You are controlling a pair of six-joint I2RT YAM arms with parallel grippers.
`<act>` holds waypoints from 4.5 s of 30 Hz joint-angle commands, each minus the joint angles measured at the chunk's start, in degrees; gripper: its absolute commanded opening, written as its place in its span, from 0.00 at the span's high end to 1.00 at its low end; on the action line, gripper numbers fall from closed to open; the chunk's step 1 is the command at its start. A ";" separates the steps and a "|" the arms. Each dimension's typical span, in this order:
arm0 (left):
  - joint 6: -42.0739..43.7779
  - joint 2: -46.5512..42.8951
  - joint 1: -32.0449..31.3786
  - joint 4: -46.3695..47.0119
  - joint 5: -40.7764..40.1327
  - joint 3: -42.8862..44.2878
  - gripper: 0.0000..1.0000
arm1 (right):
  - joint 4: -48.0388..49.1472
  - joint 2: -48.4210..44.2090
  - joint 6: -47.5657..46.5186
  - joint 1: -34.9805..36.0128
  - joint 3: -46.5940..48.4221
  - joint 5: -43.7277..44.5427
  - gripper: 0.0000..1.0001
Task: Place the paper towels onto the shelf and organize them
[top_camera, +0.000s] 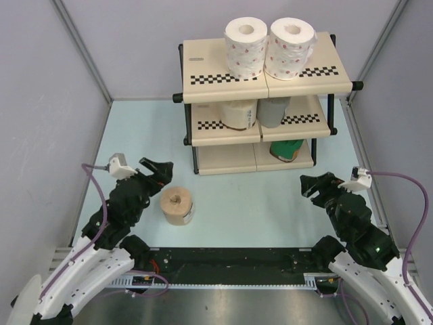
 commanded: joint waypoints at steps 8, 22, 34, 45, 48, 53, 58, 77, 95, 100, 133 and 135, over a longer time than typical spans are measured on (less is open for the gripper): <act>-5.83 -0.81 0.19 -27.47 5.40 0.80 0.12 | -1.26 0.70 1.96 -0.10 1.26 1.13 0.27; -5.92 3.31 0.01 -22.91 11.47 -4.30 0.17 | -1.96 0.09 2.75 -0.02 0.64 0.96 0.27; -6.79 4.89 0.10 -20.44 10.51 -8.78 0.26 | -3.10 -1.32 3.36 -0.02 -0.06 1.22 0.27; -4.51 8.32 0.10 -11.32 14.45 -11.77 0.55 | -3.19 -1.58 3.89 -0.02 -0.15 0.96 0.27; -4.42 8.67 0.10 -7.27 17.52 -12.74 0.61 | -3.19 -1.58 3.89 -0.02 -0.15 0.87 0.27; -5.21 5.60 0.01 3.09 21.14 -13.71 0.63 | -3.45 -1.76 3.98 -0.02 -0.15 0.78 0.27; -4.60 6.38 0.10 11.80 21.05 -11.95 0.65 | -3.37 -1.67 4.59 -0.02 -0.50 0.70 0.27; -7.05 37.58 -0.95 49.86 18.95 -4.84 0.66 | -3.02 -1.49 5.12 -0.02 -0.67 -0.18 0.27; -19.53 56.04 -3.85 69.38 11.66 -4.49 0.66 | -2.75 -1.76 4.68 -0.02 -0.68 -0.18 0.27; -21.29 60.08 -5.26 71.23 8.93 -3.51 0.66 | -3.10 -2.37 4.77 -0.02 -0.67 -0.18 0.27; -24.73 66.95 -6.14 77.38 10.24 -1.92 0.21 | -4.60 -3.52 5.65 -0.02 -0.67 0.34 0.27; -24.29 65.72 -6.14 77.91 10.33 -2.89 0.21 | -4.51 -3.34 5.82 0.07 -0.67 0.78 0.27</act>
